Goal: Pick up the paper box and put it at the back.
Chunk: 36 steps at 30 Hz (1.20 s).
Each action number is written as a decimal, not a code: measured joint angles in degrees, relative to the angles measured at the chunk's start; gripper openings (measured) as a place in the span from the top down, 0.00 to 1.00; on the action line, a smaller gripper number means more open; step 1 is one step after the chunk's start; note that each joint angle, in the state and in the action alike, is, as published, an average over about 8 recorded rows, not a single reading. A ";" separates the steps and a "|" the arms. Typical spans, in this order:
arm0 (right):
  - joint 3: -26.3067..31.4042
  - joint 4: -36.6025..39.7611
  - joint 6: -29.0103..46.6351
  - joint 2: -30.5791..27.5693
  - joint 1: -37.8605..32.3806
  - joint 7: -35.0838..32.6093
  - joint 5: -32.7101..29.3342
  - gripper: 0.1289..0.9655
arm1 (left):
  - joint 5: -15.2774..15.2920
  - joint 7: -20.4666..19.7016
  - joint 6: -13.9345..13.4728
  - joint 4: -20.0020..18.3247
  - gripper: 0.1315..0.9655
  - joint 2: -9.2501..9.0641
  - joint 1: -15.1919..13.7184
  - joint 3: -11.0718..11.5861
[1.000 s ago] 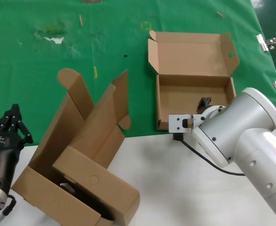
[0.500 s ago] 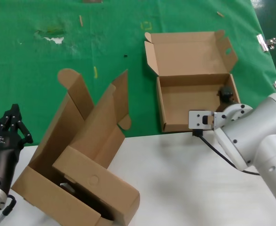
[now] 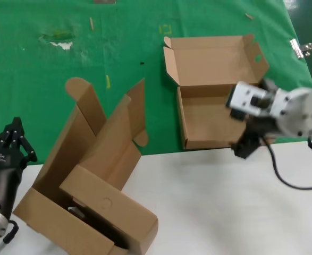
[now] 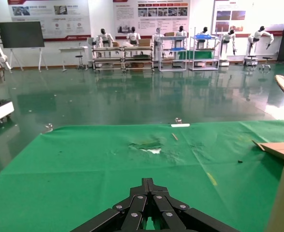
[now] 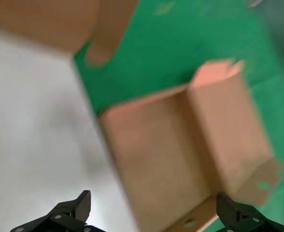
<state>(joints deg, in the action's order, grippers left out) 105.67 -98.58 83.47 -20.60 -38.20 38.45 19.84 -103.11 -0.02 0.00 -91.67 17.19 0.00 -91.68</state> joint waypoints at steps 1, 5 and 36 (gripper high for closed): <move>-1.52 -1.44 0.03 -0.37 -0.37 0.78 1.64 0.14 | 0.00 0.00 0.00 0.00 0.99 0.00 0.00 0.00; -9.37 -6.87 -4.75 -2.23 0.42 3.61 6.87 0.08 | 0.00 0.00 0.00 0.00 0.99 0.00 0.00 0.00; -24.33 -9.19 -39.23 -1.44 18.47 -6.71 32.62 0.00 | -0.01 0.00 0.00 0.00 0.99 0.00 0.00 0.00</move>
<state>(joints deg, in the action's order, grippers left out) 81.34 -107.77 44.24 -22.04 -19.73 31.75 52.46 -103.12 -0.02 0.00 -91.67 17.19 0.00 -91.68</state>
